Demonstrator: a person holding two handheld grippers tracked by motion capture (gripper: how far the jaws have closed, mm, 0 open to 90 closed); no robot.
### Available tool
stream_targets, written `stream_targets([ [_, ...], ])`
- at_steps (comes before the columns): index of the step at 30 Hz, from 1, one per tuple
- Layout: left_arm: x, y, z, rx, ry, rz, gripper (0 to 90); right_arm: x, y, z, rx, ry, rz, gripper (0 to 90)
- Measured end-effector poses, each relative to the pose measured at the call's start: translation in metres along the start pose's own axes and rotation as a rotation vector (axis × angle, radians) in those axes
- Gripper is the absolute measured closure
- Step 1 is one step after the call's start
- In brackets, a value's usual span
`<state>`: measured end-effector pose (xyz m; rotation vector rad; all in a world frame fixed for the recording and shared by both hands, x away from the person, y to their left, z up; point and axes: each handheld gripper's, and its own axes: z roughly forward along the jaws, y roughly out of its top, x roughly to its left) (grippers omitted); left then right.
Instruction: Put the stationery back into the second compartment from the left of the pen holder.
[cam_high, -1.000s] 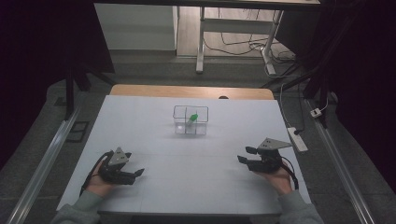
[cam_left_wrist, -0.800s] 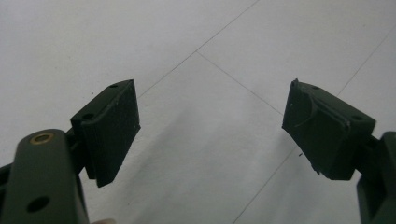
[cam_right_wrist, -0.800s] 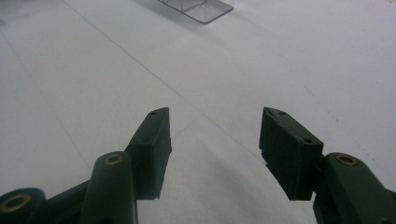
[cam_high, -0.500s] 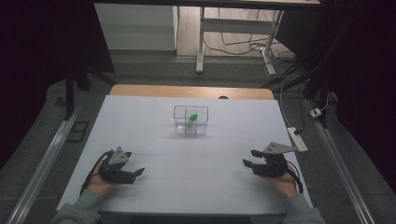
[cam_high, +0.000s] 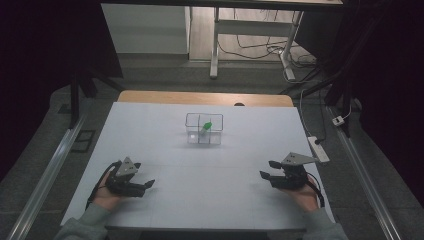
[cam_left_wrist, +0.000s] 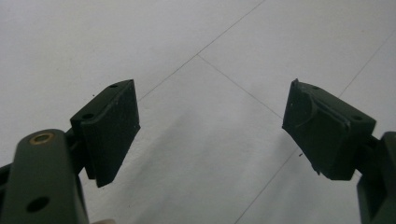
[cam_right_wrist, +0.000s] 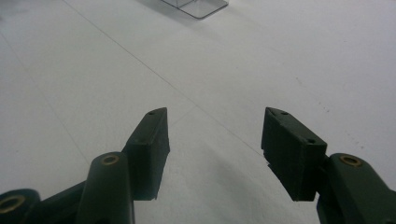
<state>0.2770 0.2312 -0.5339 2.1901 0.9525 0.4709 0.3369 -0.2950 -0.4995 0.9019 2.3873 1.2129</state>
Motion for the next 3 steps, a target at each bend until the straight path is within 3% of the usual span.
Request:
stream_targets([
  [3,0.0001,0.0,0.0003,0.001,0.0,0.0,18.2,0.0004,0.0,-0.0003,0.001,0.0,-0.002,40.5],
])
